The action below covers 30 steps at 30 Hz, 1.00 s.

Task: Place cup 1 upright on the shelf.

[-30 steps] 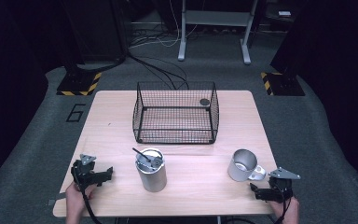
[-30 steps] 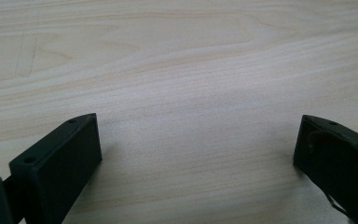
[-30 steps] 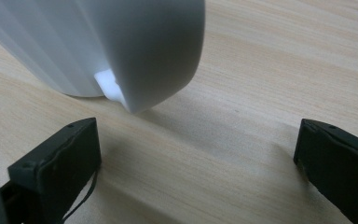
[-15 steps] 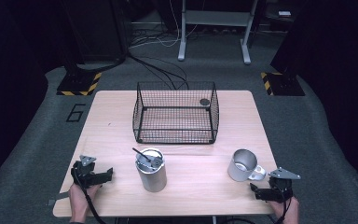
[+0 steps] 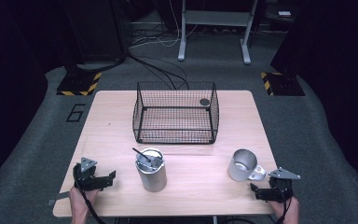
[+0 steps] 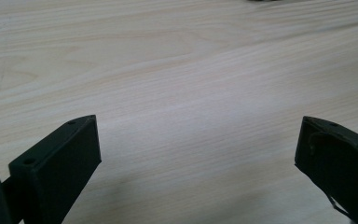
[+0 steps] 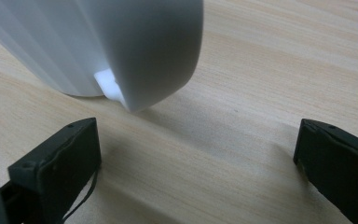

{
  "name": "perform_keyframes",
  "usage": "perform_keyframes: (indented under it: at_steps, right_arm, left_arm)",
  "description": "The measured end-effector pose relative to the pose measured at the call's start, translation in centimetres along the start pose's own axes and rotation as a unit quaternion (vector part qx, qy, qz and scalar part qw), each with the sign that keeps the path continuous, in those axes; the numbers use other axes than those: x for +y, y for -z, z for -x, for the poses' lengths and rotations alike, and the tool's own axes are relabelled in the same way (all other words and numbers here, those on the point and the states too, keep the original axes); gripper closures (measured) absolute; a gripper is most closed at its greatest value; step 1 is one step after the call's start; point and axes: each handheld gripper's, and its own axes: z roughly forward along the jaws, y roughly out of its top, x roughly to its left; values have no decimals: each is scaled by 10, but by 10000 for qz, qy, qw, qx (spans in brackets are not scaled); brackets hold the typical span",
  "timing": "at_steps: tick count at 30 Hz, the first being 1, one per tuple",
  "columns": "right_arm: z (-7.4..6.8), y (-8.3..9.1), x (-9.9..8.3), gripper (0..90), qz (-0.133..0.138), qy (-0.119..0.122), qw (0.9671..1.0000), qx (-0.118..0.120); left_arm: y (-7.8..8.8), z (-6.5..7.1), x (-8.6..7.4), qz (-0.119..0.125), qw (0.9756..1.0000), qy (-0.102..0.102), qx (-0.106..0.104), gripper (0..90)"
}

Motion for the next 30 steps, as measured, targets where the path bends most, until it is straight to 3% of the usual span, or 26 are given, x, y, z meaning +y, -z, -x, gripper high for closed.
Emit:
perform_keyframes:
  at_steps: [4,10,17,24,30]
  right_arm:
    - [0,0,0,0,3,4,10000,6]
    - [0,0,-1,0,26,-7,10000,13]
    - [0,0,-1,0,38,-2,10000,21]
    - [1,0,-1,0,45,-6,10000,9]
    - [2,1,-2,30,82,-62,9999,-15]
  left_arm:
    - [4,8,3,-32,9997,-157,-165,0]
    - [12,17,6,95,9990,-218,-376,0]
    - [17,24,7,156,9982,-312,-491,0]
    - [27,38,10,122,9958,-579,-698,0]
    - [33,46,12,162,9941,-636,-859,0]
